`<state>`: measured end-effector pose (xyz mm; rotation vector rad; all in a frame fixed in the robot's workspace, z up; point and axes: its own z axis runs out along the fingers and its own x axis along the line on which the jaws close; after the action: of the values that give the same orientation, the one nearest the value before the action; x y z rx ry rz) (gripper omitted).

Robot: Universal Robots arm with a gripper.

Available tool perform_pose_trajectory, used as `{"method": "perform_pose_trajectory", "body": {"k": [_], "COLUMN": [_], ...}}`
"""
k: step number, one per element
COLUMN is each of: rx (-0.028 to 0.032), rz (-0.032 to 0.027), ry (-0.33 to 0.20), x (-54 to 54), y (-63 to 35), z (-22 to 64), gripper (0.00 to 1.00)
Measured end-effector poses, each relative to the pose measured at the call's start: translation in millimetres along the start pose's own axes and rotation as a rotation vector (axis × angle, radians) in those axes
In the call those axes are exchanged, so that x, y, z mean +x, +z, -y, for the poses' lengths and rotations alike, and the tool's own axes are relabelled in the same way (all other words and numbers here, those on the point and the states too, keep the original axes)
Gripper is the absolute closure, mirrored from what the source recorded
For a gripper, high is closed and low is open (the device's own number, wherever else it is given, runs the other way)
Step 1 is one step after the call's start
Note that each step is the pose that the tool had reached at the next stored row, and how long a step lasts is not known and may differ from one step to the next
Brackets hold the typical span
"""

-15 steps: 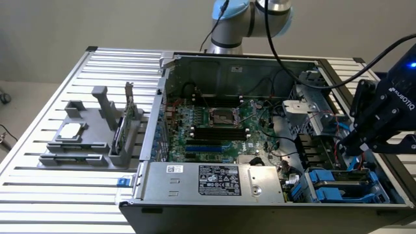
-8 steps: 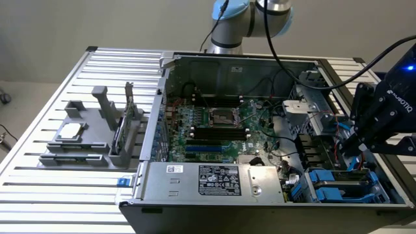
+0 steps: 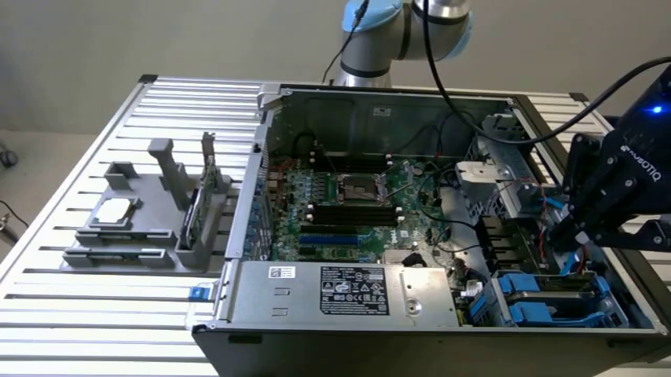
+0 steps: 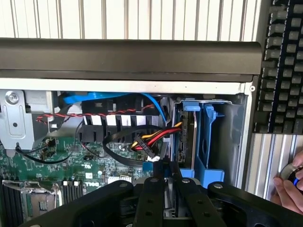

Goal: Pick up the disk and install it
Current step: 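Insert the second disk wire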

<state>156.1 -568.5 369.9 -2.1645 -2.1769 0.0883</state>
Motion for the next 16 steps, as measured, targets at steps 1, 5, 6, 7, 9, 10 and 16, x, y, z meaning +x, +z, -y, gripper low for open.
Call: {"method": "perform_pose_trajectory", "body": {"k": [1, 5, 6, 7, 9, 10, 16], "rx": [0.0000, 0.0000, -0.0001, -0.0002, -0.0009, -0.0015, -0.0038], "rz": [0.0001, -0.0004, -0.0005, -0.0022, -0.0156, -0.0227, -0.0653], "ry": [0.000, 0.000, 0.000, 0.000, -0.001, -0.002, -0.005], "x": [-0.4, -2.2, -2.6, -3.4, -6.3, -7.9, -17.1], "y": [0.1, 0.8, 1.2, 1.6, 2.9, 3.6, 7.1], "z": [0.8, 1.2, 1.2, 1.1, 1.0, 1.0, 0.7], "gripper": [0.84, 0.84, 0.84, 0.84, 0.84, 0.84, 0.84]}}
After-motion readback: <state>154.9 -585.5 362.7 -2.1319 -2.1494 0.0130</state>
